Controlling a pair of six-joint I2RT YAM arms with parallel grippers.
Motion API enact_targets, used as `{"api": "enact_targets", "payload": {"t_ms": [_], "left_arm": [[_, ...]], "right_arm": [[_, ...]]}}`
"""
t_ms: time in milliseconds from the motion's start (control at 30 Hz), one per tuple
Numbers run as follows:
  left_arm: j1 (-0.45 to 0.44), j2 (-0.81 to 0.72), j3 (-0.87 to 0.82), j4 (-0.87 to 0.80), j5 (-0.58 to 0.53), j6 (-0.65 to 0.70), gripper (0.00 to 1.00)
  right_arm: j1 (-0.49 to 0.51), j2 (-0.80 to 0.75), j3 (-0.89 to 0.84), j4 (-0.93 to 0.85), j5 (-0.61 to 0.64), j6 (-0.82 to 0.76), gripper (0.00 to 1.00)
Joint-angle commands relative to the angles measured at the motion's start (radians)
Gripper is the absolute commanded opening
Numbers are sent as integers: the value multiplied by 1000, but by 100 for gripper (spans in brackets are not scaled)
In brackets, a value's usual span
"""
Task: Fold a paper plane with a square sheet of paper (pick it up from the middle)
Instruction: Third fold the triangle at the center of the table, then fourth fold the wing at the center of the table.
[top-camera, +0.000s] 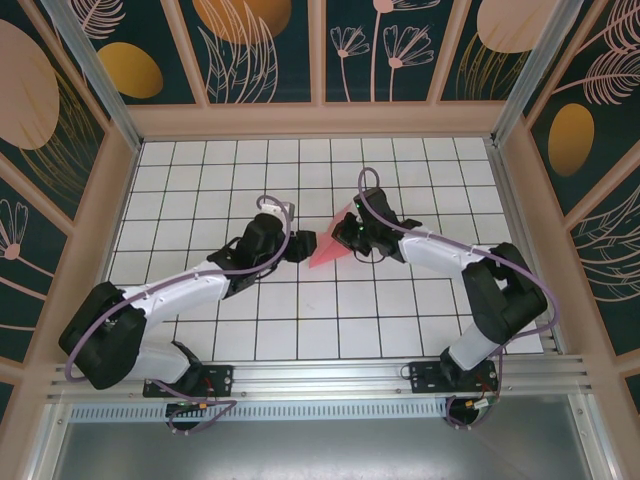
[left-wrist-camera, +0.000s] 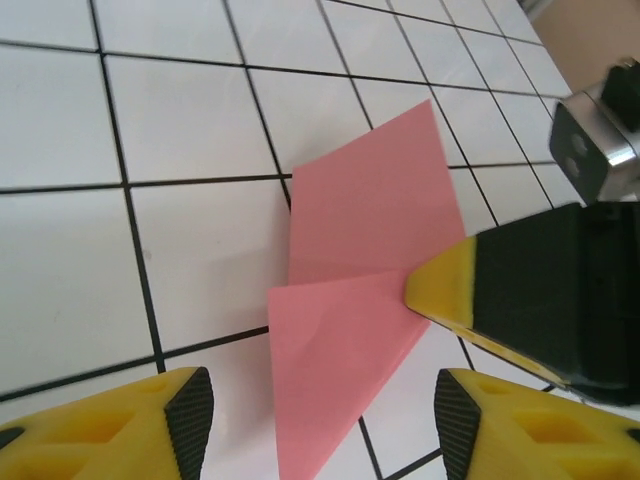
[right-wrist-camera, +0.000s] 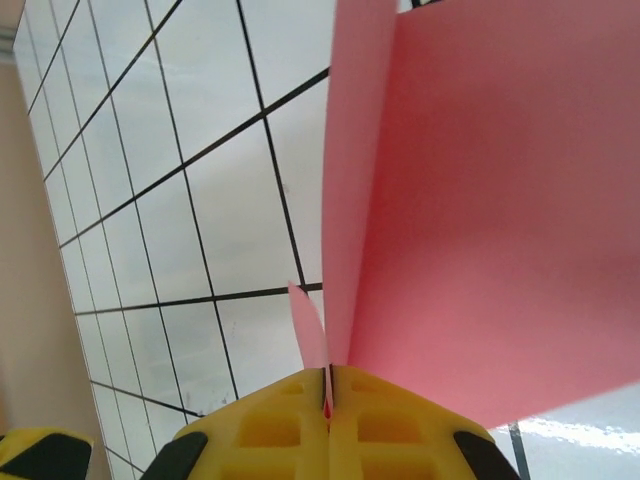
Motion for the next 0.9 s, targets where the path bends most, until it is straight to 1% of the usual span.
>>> {"api": "enact_targets", "payload": {"t_ms": [0, 167, 333, 400, 533, 633, 700, 833, 867], "left_arm": [[-4, 28, -54, 153, 43, 166, 64], [-4, 94, -58, 210, 50, 278, 66], [-4, 187, -61, 312, 144, 350, 65], [-4, 227, -49, 321, 182, 382, 63], [-4, 297, -35, 352, 207, 423, 62], [-4, 327, -21, 372, 197, 448, 60], [-4, 375, -1, 369, 190, 462, 55], [-4, 391, 13, 380, 178, 474, 47], [-4, 394, 16, 381, 175, 477, 44]], "right_arm": [[5, 27, -5, -17, 39, 111, 0], [-7, 44, -4, -10, 20, 179, 0], [-26, 63, 1, -12, -22, 207, 0], [-35, 71, 0, -5, -57, 215, 0], [-53, 71, -9, 17, -124, 229, 0], [-59, 70, -2, 8, -147, 229, 1], [-60, 71, 2, 0, -156, 227, 1], [-61, 78, 7, -12, -157, 225, 1], [-61, 80, 7, -14, -159, 224, 2]]}}
